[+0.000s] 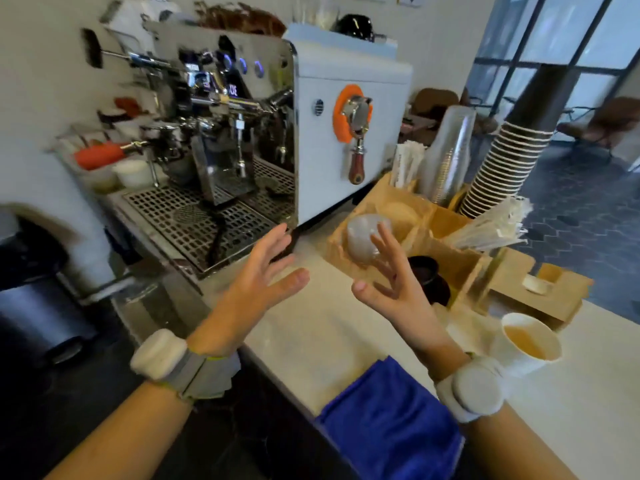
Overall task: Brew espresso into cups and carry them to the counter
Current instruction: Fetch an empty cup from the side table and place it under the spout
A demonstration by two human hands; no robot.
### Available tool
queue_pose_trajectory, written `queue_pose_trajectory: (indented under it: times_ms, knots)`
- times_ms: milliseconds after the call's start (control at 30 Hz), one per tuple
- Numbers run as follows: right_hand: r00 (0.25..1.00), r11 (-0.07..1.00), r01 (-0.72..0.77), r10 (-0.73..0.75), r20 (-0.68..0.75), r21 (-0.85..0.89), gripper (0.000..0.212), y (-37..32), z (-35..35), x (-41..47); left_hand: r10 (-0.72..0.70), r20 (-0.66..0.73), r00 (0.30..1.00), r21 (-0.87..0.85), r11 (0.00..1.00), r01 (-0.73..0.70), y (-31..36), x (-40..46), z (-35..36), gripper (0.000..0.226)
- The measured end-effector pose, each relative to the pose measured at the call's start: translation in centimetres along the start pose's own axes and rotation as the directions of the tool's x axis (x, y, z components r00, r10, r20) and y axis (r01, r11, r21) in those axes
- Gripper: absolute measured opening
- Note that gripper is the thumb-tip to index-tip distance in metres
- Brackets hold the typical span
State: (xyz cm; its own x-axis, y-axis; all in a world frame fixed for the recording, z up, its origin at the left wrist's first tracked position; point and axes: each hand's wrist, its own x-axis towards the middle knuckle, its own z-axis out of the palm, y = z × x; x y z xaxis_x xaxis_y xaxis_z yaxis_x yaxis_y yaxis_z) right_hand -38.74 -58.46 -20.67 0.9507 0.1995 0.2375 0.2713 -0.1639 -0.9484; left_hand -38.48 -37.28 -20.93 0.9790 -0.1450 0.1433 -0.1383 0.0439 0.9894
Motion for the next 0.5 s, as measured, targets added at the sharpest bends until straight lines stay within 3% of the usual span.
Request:
queue_pose_trajectory:
  times_ms: [67,233,400,500]
  knots:
    - [0.999,1.0,0.012,-0.013,0.048,0.018,0.086,-0.4,3.5,1.4,0.0,-0.024,1.0,0.007,1.0,0.001,0.8,-1.1,-3.6,0.104]
    - [0.984,0.998,0.059,-0.063,0.165,0.028,0.08,-1.7,14.0,4.9,0.004,-0.147,0.989,0.042,0.999,0.002,1.5,-3.5,-14.4,0.097]
    - [0.971,0.98,-0.001,-0.046,0.235,0.197,0.065,-2.0,22.1,7.0,0.009,-0.191,0.981,0.112,0.994,0.013,1.6,-5.9,-21.7,0.1]
    - [0.951,0.972,-0.018,-0.055,0.304,0.234,0.065,-2.7,27.9,8.3,0.007,-0.269,0.963,0.153,0.988,0.036,1.5,-7.7,-26.9,0.09]
